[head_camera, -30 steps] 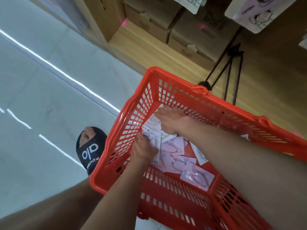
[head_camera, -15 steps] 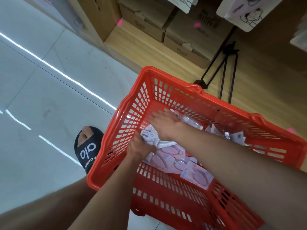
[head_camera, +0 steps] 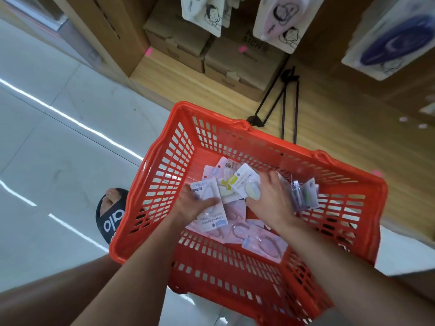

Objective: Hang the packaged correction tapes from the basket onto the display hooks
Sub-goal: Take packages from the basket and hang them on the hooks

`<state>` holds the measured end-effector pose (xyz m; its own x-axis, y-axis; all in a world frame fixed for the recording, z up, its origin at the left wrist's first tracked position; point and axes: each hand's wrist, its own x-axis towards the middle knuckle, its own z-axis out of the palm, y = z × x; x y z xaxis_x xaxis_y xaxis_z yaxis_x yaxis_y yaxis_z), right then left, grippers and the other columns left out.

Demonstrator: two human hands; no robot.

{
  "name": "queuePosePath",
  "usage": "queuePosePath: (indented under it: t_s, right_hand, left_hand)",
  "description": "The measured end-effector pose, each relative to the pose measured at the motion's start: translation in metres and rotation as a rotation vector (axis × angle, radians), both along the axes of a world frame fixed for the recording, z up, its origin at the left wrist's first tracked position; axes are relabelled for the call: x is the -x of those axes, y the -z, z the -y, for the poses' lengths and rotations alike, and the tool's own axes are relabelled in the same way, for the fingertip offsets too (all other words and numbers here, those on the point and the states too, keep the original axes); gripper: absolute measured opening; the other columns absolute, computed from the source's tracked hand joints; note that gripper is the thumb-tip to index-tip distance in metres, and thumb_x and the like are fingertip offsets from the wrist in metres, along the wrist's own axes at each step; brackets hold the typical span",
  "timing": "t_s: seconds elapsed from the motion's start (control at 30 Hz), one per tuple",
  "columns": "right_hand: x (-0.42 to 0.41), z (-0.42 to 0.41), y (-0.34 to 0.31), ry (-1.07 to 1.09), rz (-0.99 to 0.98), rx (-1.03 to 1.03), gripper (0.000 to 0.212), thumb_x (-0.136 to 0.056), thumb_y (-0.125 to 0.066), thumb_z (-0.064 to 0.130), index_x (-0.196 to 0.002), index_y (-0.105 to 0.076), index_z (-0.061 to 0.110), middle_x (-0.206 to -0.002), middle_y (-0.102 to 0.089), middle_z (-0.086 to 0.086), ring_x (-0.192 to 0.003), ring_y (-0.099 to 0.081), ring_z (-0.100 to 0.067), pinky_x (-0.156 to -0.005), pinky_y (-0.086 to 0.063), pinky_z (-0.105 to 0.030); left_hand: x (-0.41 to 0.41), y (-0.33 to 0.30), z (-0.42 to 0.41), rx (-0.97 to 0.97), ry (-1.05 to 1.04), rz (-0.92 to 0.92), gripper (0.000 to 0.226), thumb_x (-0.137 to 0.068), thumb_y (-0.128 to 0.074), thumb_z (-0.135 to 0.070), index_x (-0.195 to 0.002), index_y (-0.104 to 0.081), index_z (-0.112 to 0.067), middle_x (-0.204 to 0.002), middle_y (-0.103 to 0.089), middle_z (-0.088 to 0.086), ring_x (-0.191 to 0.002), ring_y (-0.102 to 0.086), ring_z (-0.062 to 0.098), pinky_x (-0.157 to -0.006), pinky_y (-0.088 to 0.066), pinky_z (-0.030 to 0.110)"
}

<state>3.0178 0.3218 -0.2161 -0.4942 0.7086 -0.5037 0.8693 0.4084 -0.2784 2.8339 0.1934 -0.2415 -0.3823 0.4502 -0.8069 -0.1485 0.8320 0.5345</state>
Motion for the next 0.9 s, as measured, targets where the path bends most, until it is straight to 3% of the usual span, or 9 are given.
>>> queuePosePath:
  t_s: [0.07, 0.17, 0.23, 0.3, 0.4, 0.53, 0.63, 0.8, 0.9]
  right_hand:
    - [-0.001, -0.01, 0.0, -0.134, 0.021, 0.015, 0.062, -0.083, -0.075, 0.028, -0.139, -0.052, 0.015, -0.146, -0.04, -0.003, -0.124, -0.057, -0.029, -0.087, -0.049, -0.04]
    - [0.008, -0.019, 0.001, -0.27, 0.077, 0.164, 0.053, -0.085, -0.075, 0.022, -0.134, -0.054, 0.017, -0.165, -0.019, 0.008, -0.12, -0.06, -0.026, -0.072, -0.043, -0.032]
    - [0.014, -0.023, 0.005, -0.265, 0.131, 0.224, 0.054, -0.084, -0.077, 0.019, -0.133, -0.055, 0.016, -0.167, -0.013, 0.009, -0.106, -0.063, -0.027, -0.071, -0.043, -0.032]
    - [0.02, -0.024, 0.006, -0.206, 0.134, 0.249, 0.05, -0.084, -0.078, 0.017, -0.129, -0.057, 0.013, -0.164, -0.02, 0.006, -0.108, -0.063, -0.029, -0.078, -0.051, -0.036]
    - [0.022, -0.023, 0.006, -0.142, 0.114, 0.236, 0.051, -0.085, -0.077, 0.013, -0.132, -0.058, 0.014, -0.16, -0.026, 0.005, -0.114, -0.063, -0.031, -0.087, -0.055, -0.041]
    - [0.011, -0.015, 0.0, -0.113, 0.061, 0.11, 0.046, -0.088, -0.071, 0.016, -0.132, -0.057, 0.018, -0.153, -0.032, 0.009, -0.099, -0.068, -0.029, -0.073, -0.054, -0.039]
    - [0.003, -0.006, -0.019, -0.041, -0.054, 0.04, 0.049, -0.087, -0.071, 0.025, -0.133, -0.057, 0.02, -0.148, -0.045, 0.007, -0.102, -0.07, -0.027, -0.079, -0.058, -0.041]
    - [0.001, 0.021, -0.064, 0.198, -0.311, -0.027, 0.038, -0.08, -0.075, 0.03, -0.115, -0.061, 0.02, -0.116, -0.07, 0.0, -0.103, -0.067, -0.027, -0.068, -0.04, -0.031]
    - [0.01, 0.04, -0.098, 0.254, -0.533, 0.038, 0.054, -0.081, -0.078, 0.031, -0.133, -0.061, 0.024, -0.133, -0.064, 0.009, -0.12, -0.061, -0.016, -0.089, -0.049, -0.031]
  left_hand:
    - [0.0, 0.0, -0.003, -0.002, -0.044, 0.057, 0.036, -0.084, -0.086, -0.013, -0.103, -0.057, -0.023, -0.107, -0.074, 0.007, -0.08, -0.076, 0.013, -0.058, -0.061, 0.025]
    - [-0.001, 0.001, -0.006, 0.025, -0.141, 0.11, 0.031, -0.088, -0.082, -0.008, -0.112, -0.063, -0.014, -0.118, -0.074, 0.014, -0.101, -0.075, 0.031, -0.081, -0.064, 0.046]
    - [-0.001, 0.004, -0.007, 0.042, -0.18, 0.095, 0.035, -0.087, -0.083, -0.011, -0.116, -0.065, -0.012, -0.118, -0.074, 0.012, -0.105, -0.073, 0.032, -0.091, -0.061, 0.051]
    - [0.0, 0.005, -0.007, 0.036, -0.202, 0.064, 0.042, -0.086, -0.085, -0.015, -0.122, -0.064, -0.012, -0.118, -0.074, 0.008, -0.106, -0.073, 0.029, -0.094, -0.061, 0.05]
    - [0.003, 0.003, -0.008, -0.008, -0.219, 0.019, 0.046, -0.085, -0.085, -0.018, -0.125, -0.063, -0.016, -0.115, -0.073, 0.003, -0.102, -0.073, 0.024, -0.09, -0.062, 0.045]
    - [0.007, -0.009, -0.009, -0.075, -0.228, -0.038, 0.044, -0.085, -0.085, -0.017, -0.121, -0.061, -0.024, -0.109, -0.072, -0.006, -0.091, -0.072, 0.012, -0.067, -0.059, 0.027]
    - [0.011, -0.028, -0.009, -0.126, -0.184, -0.143, 0.041, -0.084, -0.084, -0.019, -0.117, -0.06, -0.029, -0.102, -0.071, -0.012, -0.077, -0.071, 0.0, -0.052, -0.052, 0.012]
    - [0.016, -0.075, -0.012, -0.253, -0.206, -0.182, 0.036, -0.084, -0.08, -0.014, -0.109, -0.061, -0.034, -0.101, -0.076, -0.01, -0.082, -0.076, 0.007, -0.061, -0.057, 0.022]
    - [0.011, -0.11, -0.017, -0.369, -0.267, -0.096, 0.038, -0.084, -0.077, -0.017, -0.119, -0.064, -0.026, -0.106, -0.079, 0.0, -0.086, -0.079, 0.014, -0.061, -0.061, 0.027]
